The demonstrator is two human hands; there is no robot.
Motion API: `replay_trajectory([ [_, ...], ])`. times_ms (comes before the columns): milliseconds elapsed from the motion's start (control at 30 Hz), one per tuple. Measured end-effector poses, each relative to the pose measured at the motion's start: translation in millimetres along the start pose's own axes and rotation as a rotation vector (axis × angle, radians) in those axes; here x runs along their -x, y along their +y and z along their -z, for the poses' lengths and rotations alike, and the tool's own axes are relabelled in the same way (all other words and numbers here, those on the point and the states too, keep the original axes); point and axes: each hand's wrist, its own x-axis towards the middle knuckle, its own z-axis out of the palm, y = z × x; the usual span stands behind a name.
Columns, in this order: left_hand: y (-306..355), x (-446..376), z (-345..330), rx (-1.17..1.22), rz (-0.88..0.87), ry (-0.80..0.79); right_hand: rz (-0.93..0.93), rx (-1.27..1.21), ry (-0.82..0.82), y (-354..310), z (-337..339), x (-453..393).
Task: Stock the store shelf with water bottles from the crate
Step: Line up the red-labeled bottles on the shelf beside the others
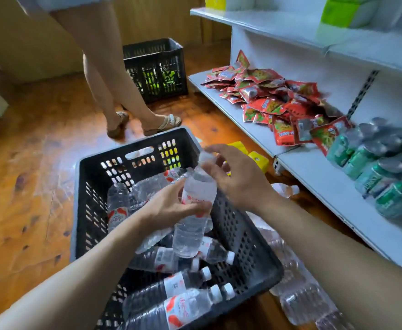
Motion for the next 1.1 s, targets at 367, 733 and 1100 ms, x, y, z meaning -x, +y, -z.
replay_trajectory([
  [367,178.3,-78.9,-90.8,0.233,-0.372,0.246,-0.044,0.007,0.299,15.1,149.3,56.1],
  [733,339.1,-114.6,-172.3,0.238,-0.582,0.138,-0.113,0.176,0.497,18.9,278.5,113.0],
  [1100,423.9,-165.2,-221.4,0.288,-0.751,0.060,-0.152,0.424,0.723,38.0,373.0,92.3],
])
